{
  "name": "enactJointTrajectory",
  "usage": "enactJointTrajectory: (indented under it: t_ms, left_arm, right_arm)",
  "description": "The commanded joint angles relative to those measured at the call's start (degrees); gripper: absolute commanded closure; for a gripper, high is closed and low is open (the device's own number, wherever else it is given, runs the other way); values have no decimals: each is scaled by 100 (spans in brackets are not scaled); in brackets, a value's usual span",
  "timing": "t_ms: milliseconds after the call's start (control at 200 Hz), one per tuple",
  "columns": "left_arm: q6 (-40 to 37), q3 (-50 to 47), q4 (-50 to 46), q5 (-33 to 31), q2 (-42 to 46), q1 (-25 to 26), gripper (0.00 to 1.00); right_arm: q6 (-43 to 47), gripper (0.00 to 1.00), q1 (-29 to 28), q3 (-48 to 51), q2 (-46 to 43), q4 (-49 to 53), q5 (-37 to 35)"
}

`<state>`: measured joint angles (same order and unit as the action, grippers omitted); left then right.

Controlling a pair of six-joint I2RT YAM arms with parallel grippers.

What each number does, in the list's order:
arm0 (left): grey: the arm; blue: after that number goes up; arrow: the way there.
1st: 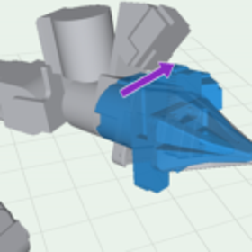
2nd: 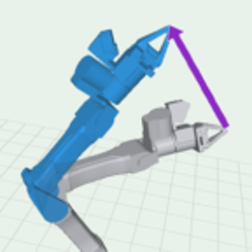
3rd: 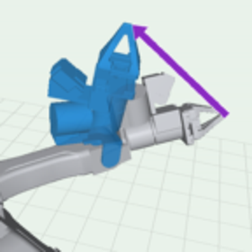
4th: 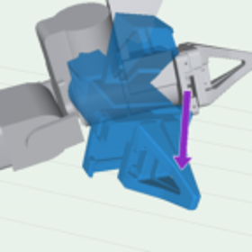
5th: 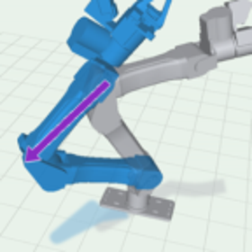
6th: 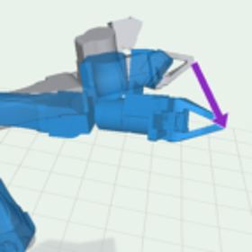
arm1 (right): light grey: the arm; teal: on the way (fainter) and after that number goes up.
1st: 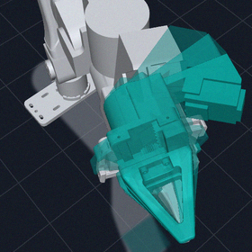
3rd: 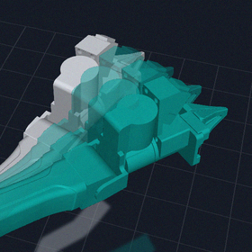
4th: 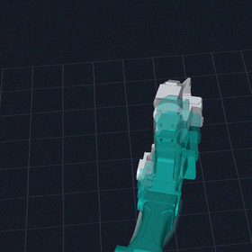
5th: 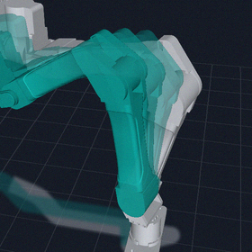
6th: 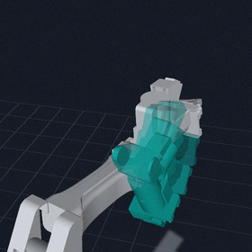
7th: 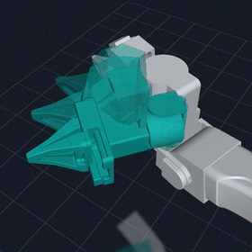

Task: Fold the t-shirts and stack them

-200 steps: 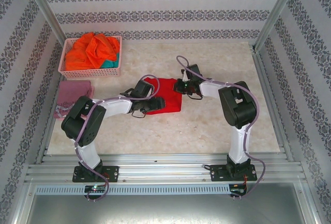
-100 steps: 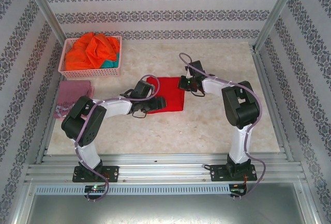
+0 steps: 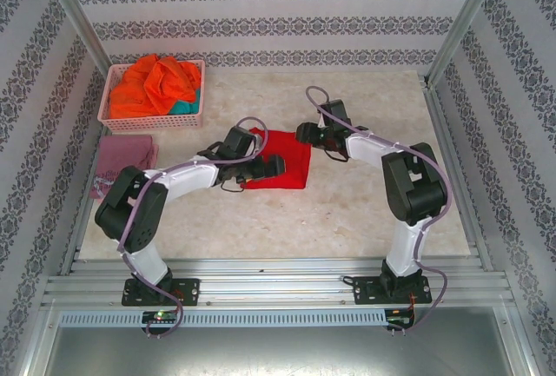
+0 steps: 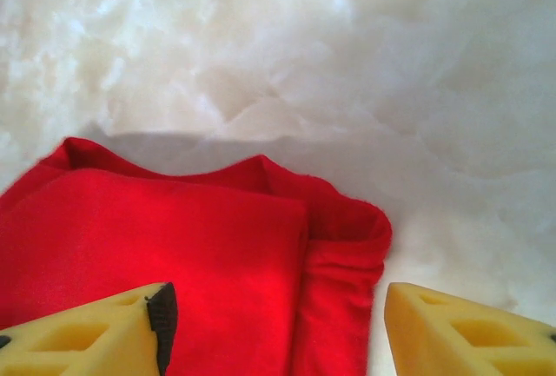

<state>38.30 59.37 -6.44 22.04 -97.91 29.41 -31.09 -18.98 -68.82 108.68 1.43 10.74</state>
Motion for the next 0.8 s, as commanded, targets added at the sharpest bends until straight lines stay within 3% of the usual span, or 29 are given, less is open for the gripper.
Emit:
enactJointTrajectory:
  t_ms: [0, 40, 235, 739, 799]
  left_arm:
    - [-291, 219, -385, 9, 379, -339, 0]
    - [-340, 187, -404, 8, 382, -501, 0]
    - [-559, 246, -570, 111, 166, -1059, 0]
    - [-381, 19, -58, 215, -281, -1183, 0]
    - [-390, 64, 16, 265, -396, -1180, 5]
  right_arm:
    - [-126, 34, -22, 172, -149, -200, 16]
    - [-202, 29, -29, 229, -146, -213, 54]
    - [-321, 22, -275, 439, -96, -79, 180]
    - [-251, 55, -236, -193, 841, 91, 1026]
    - [-284, 57, -172, -261, 953, 51, 1136]
